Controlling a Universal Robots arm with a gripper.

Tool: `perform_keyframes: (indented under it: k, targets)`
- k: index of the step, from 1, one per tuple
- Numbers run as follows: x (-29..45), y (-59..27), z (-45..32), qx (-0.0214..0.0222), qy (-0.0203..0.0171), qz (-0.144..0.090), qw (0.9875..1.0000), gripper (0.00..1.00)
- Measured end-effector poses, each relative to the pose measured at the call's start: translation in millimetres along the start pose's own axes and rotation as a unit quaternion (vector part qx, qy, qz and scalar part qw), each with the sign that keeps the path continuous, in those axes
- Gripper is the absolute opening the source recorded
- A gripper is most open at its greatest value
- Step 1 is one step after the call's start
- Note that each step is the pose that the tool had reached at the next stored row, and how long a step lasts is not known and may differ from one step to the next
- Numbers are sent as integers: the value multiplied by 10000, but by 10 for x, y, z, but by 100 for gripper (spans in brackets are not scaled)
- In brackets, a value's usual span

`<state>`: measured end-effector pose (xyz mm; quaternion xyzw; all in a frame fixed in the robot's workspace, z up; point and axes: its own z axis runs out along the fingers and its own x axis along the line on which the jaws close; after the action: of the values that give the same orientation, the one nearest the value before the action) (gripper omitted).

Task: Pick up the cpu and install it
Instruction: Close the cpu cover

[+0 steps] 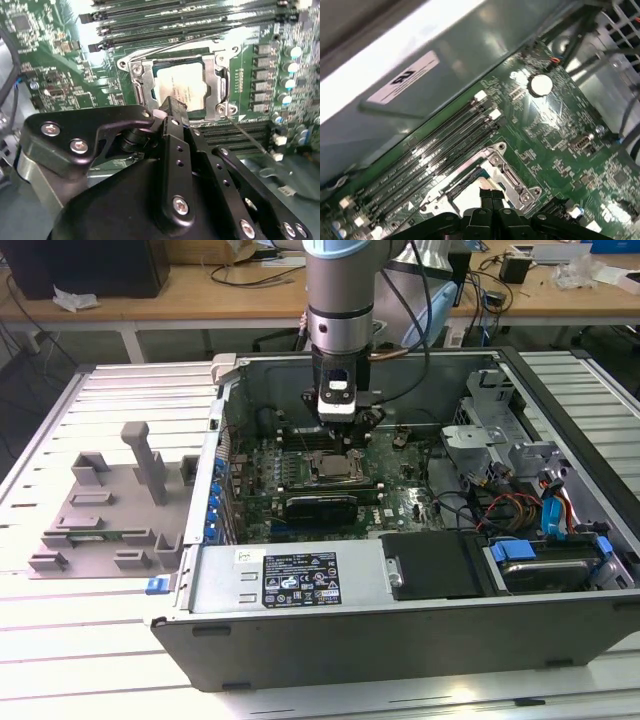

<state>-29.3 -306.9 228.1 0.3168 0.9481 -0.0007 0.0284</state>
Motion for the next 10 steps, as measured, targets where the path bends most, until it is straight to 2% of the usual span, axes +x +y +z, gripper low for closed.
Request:
perform_keyframes:
  k: [2,4,5,7,8,10]
  targets:
    - [0,0,4,0,-9,-372,9993,11]
    - [0,0,6,0,-15,-603,9982,11]
    - [0,0,8,0,-20,-800,9968,11]
    - [0,0,10,0,-24,-998,9950,11]
    - [0,0,11,1,-28,-1150,9934,11]
    - [1,0,13,1,-33,-1342,9909,11]
